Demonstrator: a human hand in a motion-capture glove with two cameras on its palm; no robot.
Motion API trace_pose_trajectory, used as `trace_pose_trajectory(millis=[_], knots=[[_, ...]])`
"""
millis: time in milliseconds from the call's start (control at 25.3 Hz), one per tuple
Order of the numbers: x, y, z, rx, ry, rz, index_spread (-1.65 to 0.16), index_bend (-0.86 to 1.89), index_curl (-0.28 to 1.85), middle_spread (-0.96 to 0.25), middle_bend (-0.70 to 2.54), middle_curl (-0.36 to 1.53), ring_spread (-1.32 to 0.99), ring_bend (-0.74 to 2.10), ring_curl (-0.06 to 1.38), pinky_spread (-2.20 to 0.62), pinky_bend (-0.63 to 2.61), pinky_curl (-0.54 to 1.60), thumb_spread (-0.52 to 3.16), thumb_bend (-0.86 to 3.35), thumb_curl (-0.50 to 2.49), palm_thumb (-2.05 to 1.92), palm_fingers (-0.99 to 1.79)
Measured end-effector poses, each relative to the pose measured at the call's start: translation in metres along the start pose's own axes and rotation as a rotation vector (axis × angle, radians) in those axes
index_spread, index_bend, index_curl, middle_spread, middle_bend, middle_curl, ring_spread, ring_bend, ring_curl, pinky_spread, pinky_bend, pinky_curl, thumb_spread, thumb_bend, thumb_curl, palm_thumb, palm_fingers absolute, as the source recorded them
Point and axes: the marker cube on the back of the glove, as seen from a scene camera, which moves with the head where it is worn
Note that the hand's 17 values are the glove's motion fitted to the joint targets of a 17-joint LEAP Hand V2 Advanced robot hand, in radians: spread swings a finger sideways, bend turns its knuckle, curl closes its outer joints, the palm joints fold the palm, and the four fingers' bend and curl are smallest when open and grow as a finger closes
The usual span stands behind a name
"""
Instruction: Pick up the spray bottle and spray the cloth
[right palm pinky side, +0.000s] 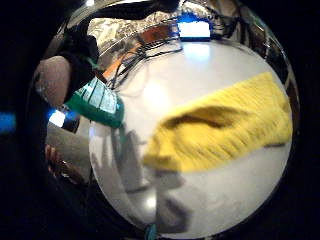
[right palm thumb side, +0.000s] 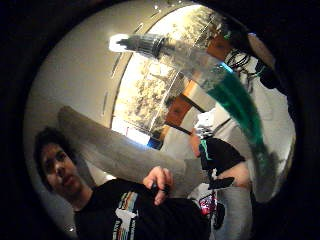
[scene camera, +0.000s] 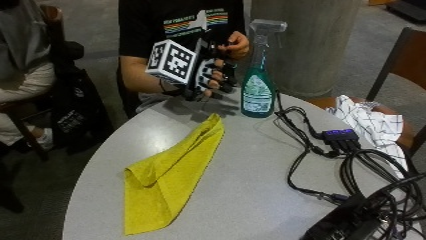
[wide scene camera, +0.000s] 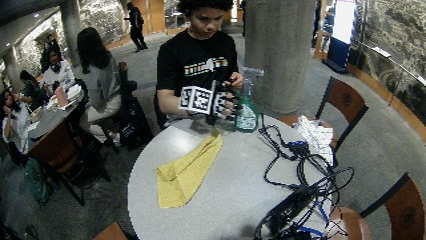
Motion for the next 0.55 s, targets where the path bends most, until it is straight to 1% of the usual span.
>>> trace_pose_trajectory(millis=[317, 435, 554], knots=[[0.032, 0.077, -0.069, 0.143, 0.315, 0.107, -0.36, 0.03, 0.21, -0.05, 0.48, 0.49, -0.06, 0.36, 0.40, 0.08, 0.59, 0.38, 0.95, -0.03, 0.49, 0.83, 0.58], [0.042, 0.098, -0.087, 0.174, 0.414, 0.101, -0.37, 0.07, 0.21, -0.05, 0.49, 0.49, -0.06, 0.34, 0.39, 0.11, 0.57, 0.36, 0.96, -0.03, 0.48, 0.82, 0.56], [0.046, 0.107, -0.095, 0.190, 0.448, 0.080, -0.38, 0.11, 0.21, -0.05, 0.49, 0.48, -0.06, 0.32, 0.37, 0.13, 0.55, 0.35, 0.98, -0.02, 0.47, 0.82, 0.57]])
